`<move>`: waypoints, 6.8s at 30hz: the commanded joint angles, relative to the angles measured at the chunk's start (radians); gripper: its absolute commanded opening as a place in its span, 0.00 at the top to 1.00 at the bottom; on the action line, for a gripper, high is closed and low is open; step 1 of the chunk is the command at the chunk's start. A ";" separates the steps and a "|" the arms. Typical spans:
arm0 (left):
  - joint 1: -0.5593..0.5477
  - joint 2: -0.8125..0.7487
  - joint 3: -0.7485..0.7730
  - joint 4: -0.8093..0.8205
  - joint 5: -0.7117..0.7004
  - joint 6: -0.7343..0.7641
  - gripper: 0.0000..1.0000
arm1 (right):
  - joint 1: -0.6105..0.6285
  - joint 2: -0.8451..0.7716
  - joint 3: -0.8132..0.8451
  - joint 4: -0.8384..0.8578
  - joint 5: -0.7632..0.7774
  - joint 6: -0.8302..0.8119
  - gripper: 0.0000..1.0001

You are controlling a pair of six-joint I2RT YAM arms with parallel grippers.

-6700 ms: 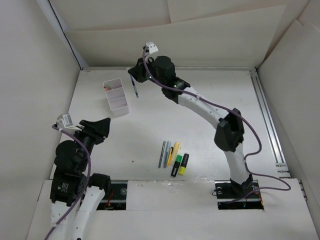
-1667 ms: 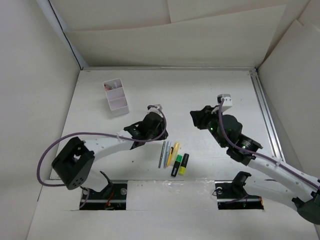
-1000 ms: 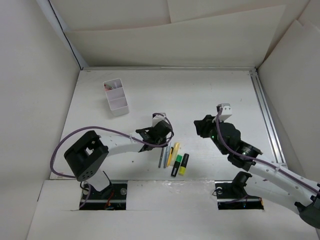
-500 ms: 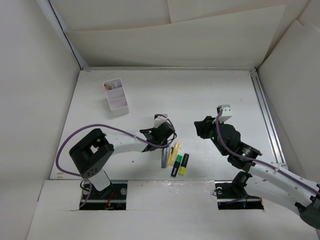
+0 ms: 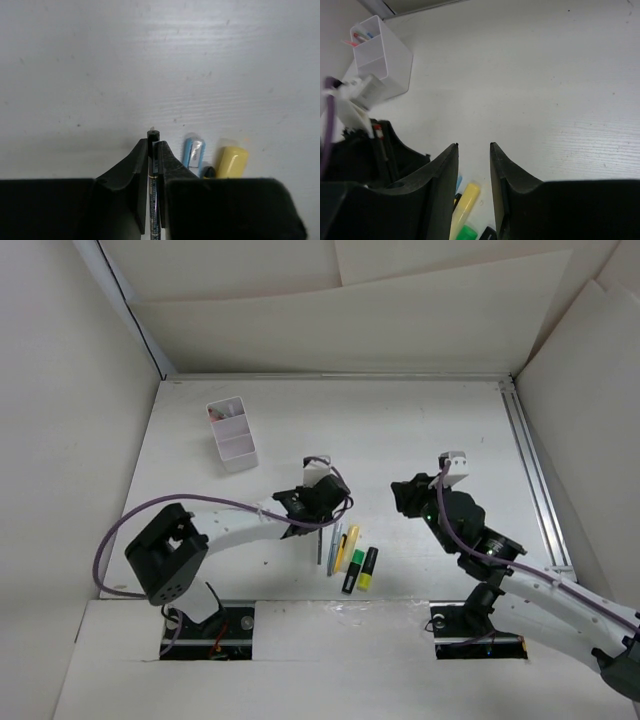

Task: Sort the stationery into containers
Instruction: Pick up the pen from the center of the board, then place the pen in the storage box, then pick up the pen from the center of the board.

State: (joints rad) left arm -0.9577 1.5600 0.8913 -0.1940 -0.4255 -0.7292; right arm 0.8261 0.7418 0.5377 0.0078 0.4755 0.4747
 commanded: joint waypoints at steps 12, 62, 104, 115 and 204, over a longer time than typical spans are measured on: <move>0.489 -0.134 0.311 0.295 -0.029 0.030 1.00 | 0.005 -0.039 -0.036 0.053 0.029 -0.002 0.63; 0.861 0.357 0.566 0.665 -0.300 0.467 1.00 | -0.004 0.013 -0.045 0.112 -0.037 -0.021 0.63; 0.315 -0.156 0.249 0.231 0.078 0.048 1.00 | -0.042 0.056 -0.004 0.014 -0.006 -0.001 1.00; 0.024 -0.269 -0.084 0.142 0.294 -0.041 0.99 | -0.096 0.067 0.016 -0.046 0.026 0.018 1.00; 0.016 -0.069 -0.035 0.151 -0.142 -0.099 1.00 | -0.105 0.047 0.007 -0.019 -0.072 -0.011 0.78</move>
State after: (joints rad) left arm -1.0168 1.6180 0.8799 -0.0986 -0.5259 -0.8330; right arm 0.7265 0.8112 0.5095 -0.0452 0.4099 0.4747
